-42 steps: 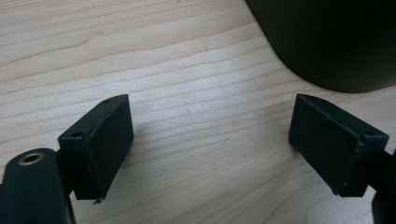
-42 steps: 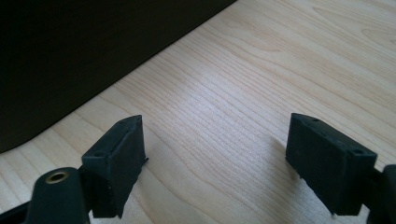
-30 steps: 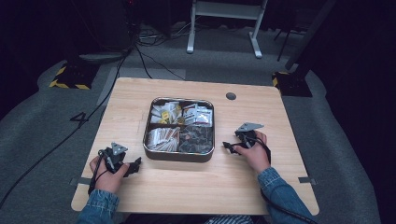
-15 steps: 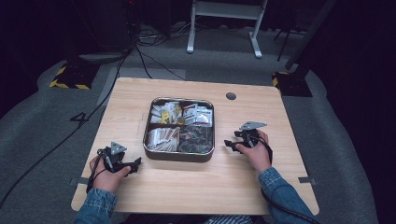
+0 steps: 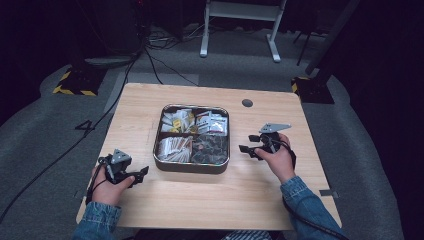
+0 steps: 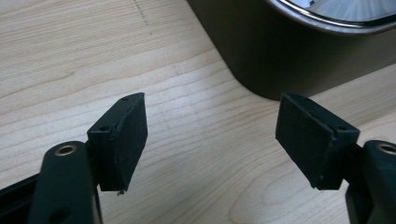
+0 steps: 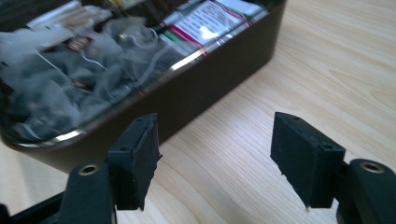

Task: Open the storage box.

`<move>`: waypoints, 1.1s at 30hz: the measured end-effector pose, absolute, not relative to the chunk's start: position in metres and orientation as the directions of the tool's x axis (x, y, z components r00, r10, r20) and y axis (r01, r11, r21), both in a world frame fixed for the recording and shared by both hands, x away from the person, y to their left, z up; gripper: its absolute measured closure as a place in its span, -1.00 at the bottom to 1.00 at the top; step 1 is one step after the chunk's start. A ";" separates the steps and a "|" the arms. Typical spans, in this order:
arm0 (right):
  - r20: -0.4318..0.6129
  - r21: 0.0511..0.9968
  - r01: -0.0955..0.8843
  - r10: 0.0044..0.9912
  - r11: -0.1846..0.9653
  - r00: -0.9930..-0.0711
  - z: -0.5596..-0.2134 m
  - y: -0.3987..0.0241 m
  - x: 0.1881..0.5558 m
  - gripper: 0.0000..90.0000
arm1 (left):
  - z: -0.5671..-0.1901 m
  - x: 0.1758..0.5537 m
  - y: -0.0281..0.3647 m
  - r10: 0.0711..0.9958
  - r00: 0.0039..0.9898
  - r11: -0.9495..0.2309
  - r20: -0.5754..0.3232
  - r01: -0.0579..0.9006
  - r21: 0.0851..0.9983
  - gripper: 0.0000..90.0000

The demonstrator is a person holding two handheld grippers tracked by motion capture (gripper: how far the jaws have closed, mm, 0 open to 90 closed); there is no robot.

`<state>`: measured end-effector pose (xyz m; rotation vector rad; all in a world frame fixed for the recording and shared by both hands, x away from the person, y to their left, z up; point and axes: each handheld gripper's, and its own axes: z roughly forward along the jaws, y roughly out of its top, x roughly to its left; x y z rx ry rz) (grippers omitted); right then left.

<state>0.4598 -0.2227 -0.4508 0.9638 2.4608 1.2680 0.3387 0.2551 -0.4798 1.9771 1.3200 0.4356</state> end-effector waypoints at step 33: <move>0.103 0.721 0.390 0.468 0.573 -0.878 -0.400 -0.099 0.503 -0.22 | -0.484 0.341 0.257 0.884 0.451 -0.238 -0.122 0.660 0.713 -0.43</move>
